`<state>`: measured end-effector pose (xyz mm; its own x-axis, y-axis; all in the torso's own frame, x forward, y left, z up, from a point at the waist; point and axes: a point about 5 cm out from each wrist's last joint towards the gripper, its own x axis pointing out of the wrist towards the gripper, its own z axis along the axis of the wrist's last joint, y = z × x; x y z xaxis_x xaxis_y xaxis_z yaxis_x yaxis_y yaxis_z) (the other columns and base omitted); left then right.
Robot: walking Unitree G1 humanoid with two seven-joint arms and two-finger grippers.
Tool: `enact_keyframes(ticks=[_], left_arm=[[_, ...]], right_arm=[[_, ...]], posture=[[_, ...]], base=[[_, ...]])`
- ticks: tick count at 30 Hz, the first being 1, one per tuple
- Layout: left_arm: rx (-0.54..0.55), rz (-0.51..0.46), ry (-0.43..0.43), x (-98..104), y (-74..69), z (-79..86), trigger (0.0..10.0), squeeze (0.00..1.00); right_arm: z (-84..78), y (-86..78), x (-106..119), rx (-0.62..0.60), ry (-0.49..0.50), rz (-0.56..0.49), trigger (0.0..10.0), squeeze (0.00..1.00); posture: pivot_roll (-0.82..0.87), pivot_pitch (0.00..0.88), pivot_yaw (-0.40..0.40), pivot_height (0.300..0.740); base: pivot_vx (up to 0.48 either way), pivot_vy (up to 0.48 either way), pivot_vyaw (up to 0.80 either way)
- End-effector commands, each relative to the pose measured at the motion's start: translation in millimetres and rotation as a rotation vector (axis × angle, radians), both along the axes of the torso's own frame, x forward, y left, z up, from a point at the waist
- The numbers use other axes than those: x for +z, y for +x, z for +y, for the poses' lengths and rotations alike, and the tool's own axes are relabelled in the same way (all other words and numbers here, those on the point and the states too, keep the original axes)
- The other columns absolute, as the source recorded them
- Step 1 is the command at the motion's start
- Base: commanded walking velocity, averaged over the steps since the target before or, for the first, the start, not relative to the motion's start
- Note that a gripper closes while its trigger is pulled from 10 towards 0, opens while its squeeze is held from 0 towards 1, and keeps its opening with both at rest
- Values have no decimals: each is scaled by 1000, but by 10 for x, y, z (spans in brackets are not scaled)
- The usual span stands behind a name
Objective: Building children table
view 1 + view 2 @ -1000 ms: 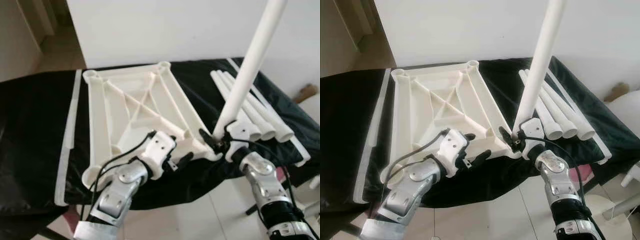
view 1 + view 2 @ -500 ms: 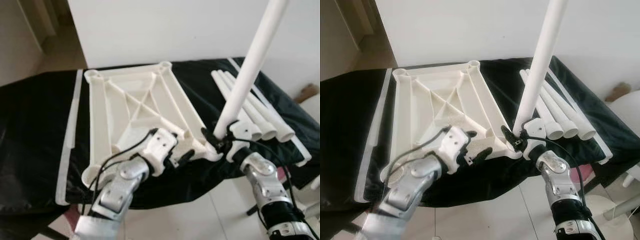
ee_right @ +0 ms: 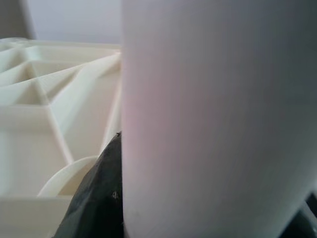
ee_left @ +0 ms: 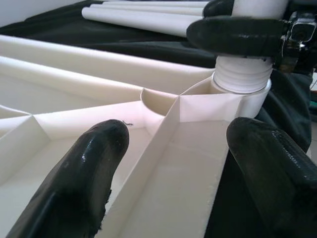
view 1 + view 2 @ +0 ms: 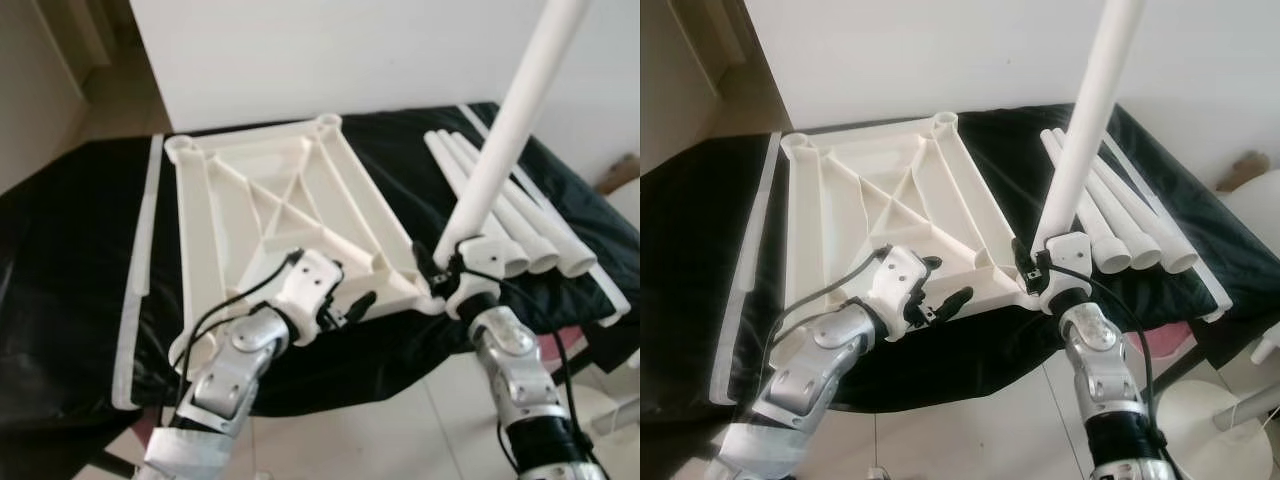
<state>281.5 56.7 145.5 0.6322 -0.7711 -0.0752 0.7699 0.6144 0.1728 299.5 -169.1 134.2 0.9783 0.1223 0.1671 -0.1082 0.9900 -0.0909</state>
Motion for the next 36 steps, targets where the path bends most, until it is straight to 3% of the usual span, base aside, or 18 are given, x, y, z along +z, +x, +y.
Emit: enact_keyframes(ticks=[1,6,10,24,25,29,36], left_arm=[[81,18,17,-46,66,65,10000,0],[99,41,-14,-19,107,71,10000,0],[81,87,-72,-18,92,61,10000,0],[19,185,-172,-34,-9,-13,10000,0],[17,183,-169,-33,-11,-16,10000,0],[-7,136,-151,0,-32,-14,10000,0],[-89,134,-178,52,-125,-41,10000,0]], right_arm=[[-131,-93,-197,-166,13,87,10000,0],[41,-173,-249,-283,64,137,10000,0],[151,-206,-245,-267,88,141,10000,0],[199,-195,-157,-222,104,110,10000,24],[203,-184,-133,-210,102,101,10000,1000],[184,-139,-48,-149,99,62,10000,1000],[72,-103,28,-15,74,33,10000,1000]], posture=[[-16,90,7,740],[-13,81,6,740],[-6,69,18,740],[22,34,3,740],[25,25,-1,740],[27,12,-9,740],[30,0,-17,740]], base=[[0,0,0],[0,0,0],[0,0,0],[0,0,0],[0,0,0],[0,0,0],[0,0,0]])
